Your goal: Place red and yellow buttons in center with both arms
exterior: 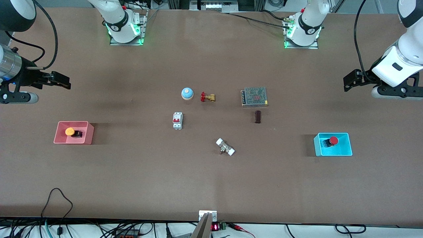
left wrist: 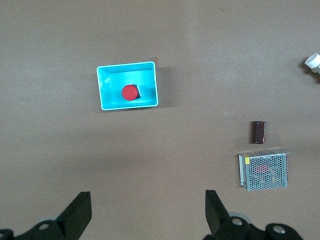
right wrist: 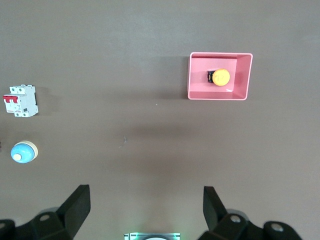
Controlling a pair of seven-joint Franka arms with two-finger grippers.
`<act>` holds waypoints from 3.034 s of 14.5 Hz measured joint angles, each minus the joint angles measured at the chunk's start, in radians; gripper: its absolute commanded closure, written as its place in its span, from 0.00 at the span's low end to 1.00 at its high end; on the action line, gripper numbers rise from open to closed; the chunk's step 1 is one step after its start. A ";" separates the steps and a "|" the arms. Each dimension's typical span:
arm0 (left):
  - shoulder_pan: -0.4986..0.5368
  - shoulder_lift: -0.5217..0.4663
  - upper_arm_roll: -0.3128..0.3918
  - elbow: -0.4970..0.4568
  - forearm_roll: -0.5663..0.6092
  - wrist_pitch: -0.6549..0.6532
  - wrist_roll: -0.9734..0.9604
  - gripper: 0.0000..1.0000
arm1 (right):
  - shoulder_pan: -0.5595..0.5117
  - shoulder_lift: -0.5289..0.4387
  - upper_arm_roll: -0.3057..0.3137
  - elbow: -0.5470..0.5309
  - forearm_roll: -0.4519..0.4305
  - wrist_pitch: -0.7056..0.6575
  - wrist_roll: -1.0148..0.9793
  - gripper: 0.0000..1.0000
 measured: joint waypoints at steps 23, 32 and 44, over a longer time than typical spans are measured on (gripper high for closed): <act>0.061 0.394 0.020 0.133 0.003 0.131 0.004 0.00 | -0.175 0.193 -0.001 -0.280 -0.057 0.577 -0.097 0.00; 0.097 0.602 0.022 0.038 0.026 0.518 0.013 0.00 | -0.223 0.351 -0.001 -0.283 -0.103 0.795 -0.160 0.00; 0.115 0.627 0.029 -0.072 0.027 0.643 0.013 0.77 | -0.227 0.444 -0.001 -0.305 -0.110 0.901 -0.163 0.00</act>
